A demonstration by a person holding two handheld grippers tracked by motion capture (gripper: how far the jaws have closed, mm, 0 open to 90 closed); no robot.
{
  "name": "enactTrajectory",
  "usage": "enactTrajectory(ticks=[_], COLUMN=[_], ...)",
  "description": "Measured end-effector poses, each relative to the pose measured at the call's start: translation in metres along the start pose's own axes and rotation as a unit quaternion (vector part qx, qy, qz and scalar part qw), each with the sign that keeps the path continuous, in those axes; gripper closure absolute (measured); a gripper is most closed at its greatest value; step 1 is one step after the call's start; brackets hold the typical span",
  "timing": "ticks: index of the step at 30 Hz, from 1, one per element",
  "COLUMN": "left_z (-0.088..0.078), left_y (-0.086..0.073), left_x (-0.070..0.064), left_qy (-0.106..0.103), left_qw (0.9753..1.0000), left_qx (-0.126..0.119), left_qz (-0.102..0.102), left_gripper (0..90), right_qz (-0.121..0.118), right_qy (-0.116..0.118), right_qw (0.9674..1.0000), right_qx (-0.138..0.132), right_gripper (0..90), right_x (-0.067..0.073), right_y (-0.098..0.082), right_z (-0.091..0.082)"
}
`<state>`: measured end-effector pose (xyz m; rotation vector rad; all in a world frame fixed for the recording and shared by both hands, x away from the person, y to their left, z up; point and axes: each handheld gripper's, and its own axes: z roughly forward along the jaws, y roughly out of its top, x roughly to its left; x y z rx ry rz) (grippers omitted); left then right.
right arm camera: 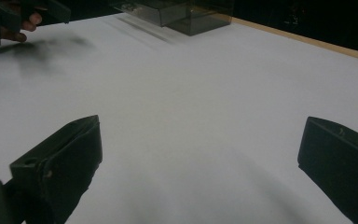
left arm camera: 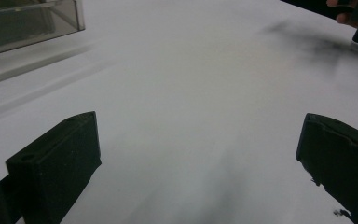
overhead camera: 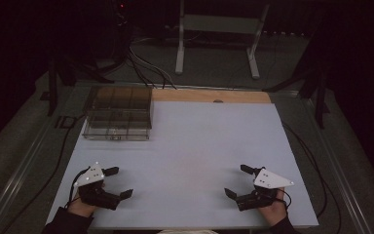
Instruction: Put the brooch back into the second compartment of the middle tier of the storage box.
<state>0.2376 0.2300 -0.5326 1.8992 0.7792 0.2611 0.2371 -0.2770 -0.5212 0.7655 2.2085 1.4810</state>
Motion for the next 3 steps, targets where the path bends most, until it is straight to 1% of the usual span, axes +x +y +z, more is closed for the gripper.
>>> enactTrajectory(ticks=[3], left_z=[-0.0003], left_y=[-0.0012], left_x=[0.0016], left_qy=[0.001], left_qw=[1.0000], left_qx=[0.000], left_qz=[-0.006], left_gripper=[0.6], right_qz=[0.000], right_qy=[0.001], right_qw=[1.0000], right_qx=[0.000], right_gripper=[0.0], right_x=[-0.0002], right_y=[-0.0002], right_z=[0.0006])
